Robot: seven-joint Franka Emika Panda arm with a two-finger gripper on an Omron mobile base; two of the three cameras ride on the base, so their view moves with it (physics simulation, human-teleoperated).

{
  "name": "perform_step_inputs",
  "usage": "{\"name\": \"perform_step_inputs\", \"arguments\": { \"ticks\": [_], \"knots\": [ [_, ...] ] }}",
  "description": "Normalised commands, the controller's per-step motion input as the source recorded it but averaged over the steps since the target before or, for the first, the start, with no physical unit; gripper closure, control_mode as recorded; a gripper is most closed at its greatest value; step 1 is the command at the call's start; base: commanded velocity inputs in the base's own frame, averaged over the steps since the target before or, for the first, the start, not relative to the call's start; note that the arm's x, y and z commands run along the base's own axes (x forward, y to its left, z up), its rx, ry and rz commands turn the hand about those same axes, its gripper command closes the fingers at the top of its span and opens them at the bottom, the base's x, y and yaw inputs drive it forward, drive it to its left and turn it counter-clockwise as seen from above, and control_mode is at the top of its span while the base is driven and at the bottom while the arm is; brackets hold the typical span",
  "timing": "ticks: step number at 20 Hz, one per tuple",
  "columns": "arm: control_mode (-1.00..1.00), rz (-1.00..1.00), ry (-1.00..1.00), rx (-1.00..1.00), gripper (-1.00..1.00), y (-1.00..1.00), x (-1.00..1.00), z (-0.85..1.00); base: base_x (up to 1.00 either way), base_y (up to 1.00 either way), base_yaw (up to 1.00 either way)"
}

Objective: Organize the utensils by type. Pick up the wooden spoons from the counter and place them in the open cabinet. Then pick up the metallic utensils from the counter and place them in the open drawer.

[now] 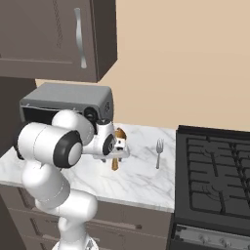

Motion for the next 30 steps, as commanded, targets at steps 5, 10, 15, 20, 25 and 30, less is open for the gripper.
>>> {"name": "perform_step_inputs", "arguments": {
  "ticks": [5, 10, 15, 20, 25, 30],
  "knots": [
    [-1.0, 0.01, -0.02, 0.16, 1.0, -0.13, -0.19, -0.08, 0.0, 0.0, 0.0],
    [-1.0, 0.02, -0.07, 0.16, 1.0, -0.11, -0.34, 0.18, 0.0, 0.0, 0.0],
    [-1.0, 0.04, -0.02, 0.08, 1.0, -0.01, -0.32, 0.59, 0.0, 0.0, 0.0],
    [-1.0, 0.05, -0.01, 0.04, 1.0, -0.05, -0.33, 0.86, 0.0, 0.0, 0.0],
    [-1.0, 0.02, 0.05, 0.0, 1.0, -0.02, -0.34, 0.77, 0.0, 0.0, 0.0],
    [-1.0, 0.0, 0.13, 0.0, 1.0, -0.01, -0.36, 0.42, 0.0, 0.0, 0.0]
  ]
}}
